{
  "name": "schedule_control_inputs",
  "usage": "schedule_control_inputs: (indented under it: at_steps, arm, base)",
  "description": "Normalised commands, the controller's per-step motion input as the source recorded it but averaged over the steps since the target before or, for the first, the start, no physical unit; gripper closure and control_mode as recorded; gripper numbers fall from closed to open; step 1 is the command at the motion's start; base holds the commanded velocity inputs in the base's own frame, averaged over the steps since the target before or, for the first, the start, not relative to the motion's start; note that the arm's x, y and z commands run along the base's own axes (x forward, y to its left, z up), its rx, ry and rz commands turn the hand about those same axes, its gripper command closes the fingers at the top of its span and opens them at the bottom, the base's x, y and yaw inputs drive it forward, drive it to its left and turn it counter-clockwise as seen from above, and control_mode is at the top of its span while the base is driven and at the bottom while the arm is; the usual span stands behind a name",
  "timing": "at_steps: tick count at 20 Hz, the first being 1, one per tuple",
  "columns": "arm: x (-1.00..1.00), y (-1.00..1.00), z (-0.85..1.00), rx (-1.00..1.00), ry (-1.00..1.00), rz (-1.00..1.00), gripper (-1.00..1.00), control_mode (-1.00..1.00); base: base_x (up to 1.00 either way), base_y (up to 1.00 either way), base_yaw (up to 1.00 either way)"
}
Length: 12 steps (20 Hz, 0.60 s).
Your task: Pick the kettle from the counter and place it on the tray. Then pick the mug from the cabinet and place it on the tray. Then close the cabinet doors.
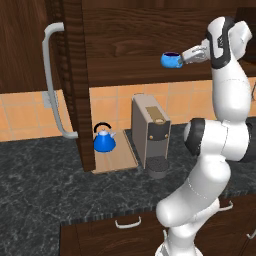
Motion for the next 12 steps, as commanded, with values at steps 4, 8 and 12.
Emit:
schedule_control_inputs:
  at_steps: [4,8,12]
  arm:
    - [0.2,0.06,-0.01,0.0,0.0,0.02,-1.0,-1.0]
    - [0.15,0.0,0.0,0.0,0.0,0.01,-1.0,-1.0]
    - [0.08,0.0,0.0,0.0,0.0,0.0,-1.0,-1.0]
  base:
    - [0.0,0.0,0.0]
    - [0.0,0.0,0.0]
    - [0.0,0.0,0.0]
